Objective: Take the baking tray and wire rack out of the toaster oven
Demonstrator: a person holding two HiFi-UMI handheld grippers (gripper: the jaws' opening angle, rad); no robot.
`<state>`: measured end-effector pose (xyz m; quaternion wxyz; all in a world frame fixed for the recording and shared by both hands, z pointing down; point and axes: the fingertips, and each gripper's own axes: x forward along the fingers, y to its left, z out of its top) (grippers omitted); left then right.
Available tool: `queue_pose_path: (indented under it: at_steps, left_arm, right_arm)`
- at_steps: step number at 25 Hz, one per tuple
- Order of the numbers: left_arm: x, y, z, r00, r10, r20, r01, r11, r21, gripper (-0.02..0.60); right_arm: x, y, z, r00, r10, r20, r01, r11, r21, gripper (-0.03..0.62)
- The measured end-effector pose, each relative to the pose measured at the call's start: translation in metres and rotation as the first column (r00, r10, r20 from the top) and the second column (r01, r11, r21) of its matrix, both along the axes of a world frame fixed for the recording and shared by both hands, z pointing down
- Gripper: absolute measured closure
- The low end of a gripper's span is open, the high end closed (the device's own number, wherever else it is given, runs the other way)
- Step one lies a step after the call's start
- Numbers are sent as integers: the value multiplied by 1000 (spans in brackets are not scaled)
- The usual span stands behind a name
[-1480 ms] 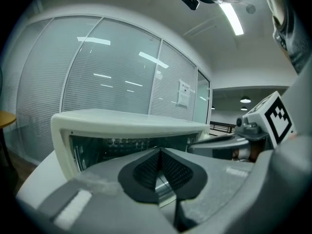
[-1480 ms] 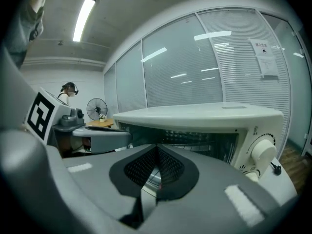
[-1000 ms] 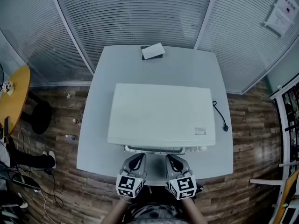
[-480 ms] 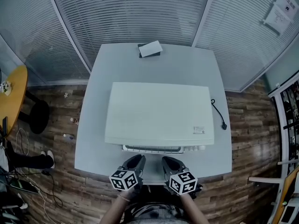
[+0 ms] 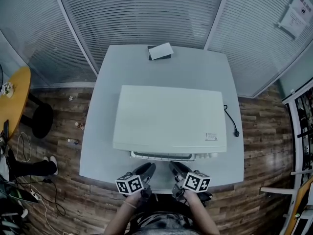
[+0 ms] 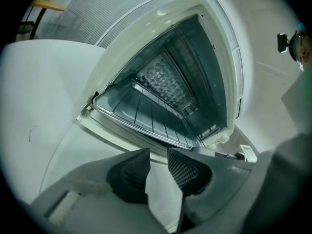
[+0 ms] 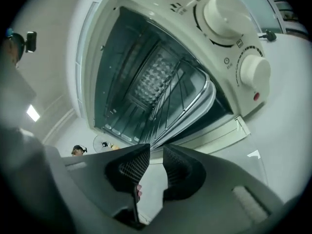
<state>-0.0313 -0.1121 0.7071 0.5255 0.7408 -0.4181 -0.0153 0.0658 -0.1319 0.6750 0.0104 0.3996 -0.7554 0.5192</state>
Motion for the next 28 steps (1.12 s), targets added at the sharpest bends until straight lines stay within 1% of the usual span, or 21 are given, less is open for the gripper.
queue_pose_path:
  at_steps: [2,5,9,14,18,20,23,25,28]
  left_arm:
    - [-1,0,-1,1000,-10,-17,10,1000,-6,482]
    - [-6,0,-1,999,-35,-34,35,999,-15,481]
    - [-11,-3,1,993,-74,-95,72,997,-18,482]
    - [-12,-8,-1,976,-95,-195,93,995,-24,481]
    - [-10,-13,-7,951,-128,-283,127,992,-21,482]
    - [-8,-14,-11,942,-133,-309,136,991,-11,482]
    - [-8,-14,-15,936,-127,-329,139,990,13,482]
    - [-8,-13,-19,929,-127,-349,145,989,24,482]
    - [-9,-10,-24,909,-137,-395,159,987,25,480]
  right_arm:
    - [0,-3,0,1000,-4,-16,4,1000,11,514]
    - [-1,-3,-1,999,-19,-42,20,999,28,511]
    - [0,-2,-1,999,-25,-23,26,999,46,523]
    - [-3,0,-9,998,10,66,-14,998,54,555]
    - [-4,0,-17,993,23,119,-29,998,56,564]
    - [-3,0,-19,989,31,146,-39,998,50,569]
    - [-2,1,-20,986,42,162,-50,998,42,571]
    - [-3,2,-24,979,54,198,-61,998,32,572]
    - [-4,5,-29,975,58,216,-66,997,30,574]
